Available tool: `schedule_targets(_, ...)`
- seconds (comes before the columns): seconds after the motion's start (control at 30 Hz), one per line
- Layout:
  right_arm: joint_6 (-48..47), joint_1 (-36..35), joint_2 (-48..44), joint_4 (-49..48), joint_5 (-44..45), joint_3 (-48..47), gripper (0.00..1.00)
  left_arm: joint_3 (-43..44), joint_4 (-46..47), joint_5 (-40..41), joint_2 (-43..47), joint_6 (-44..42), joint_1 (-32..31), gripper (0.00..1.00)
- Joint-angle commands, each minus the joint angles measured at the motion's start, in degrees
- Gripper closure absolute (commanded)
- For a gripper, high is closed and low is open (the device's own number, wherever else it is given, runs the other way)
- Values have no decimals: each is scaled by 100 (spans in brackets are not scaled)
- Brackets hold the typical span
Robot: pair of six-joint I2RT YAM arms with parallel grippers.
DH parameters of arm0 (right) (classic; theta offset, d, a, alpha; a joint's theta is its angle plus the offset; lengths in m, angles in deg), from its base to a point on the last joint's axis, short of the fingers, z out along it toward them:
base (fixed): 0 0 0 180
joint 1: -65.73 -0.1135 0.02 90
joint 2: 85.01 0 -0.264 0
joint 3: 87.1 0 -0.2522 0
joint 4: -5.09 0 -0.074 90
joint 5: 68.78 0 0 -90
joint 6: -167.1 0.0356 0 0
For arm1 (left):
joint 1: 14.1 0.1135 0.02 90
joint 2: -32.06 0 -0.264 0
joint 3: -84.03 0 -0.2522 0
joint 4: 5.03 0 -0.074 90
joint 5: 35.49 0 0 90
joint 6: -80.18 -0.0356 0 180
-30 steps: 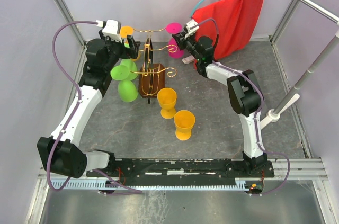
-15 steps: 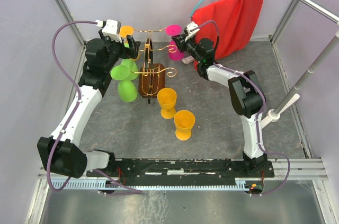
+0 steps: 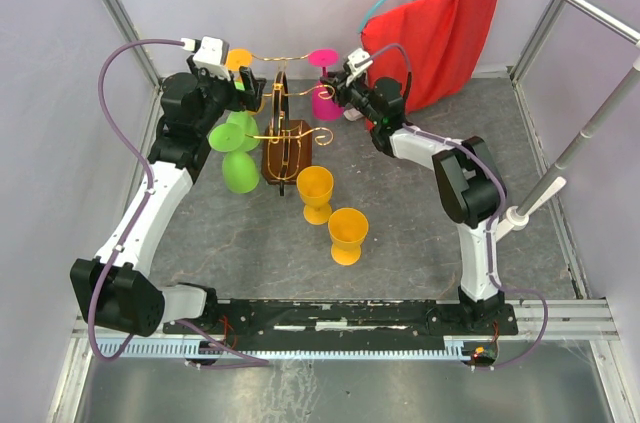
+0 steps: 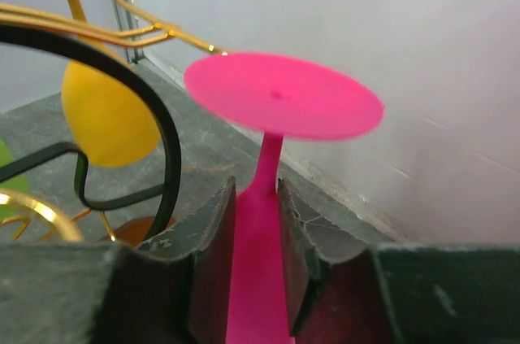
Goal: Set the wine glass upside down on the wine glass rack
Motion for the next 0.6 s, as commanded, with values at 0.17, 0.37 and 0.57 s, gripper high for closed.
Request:
schedule_targets(0.17, -436, -40, -1175, 348, 85, 1182, 48, 547, -115, -571, 114, -192, 45, 10)
schedule_targets(0.37, -542, -6, -2097, 603, 483, 2220, 43, 881, -338, -1292, 86, -258, 42, 8)
schedule_targets(0.57, -559, 75, -2829, 1529, 1408, 2697, 38, 952, -468, -2642, -53, -436, -12, 9)
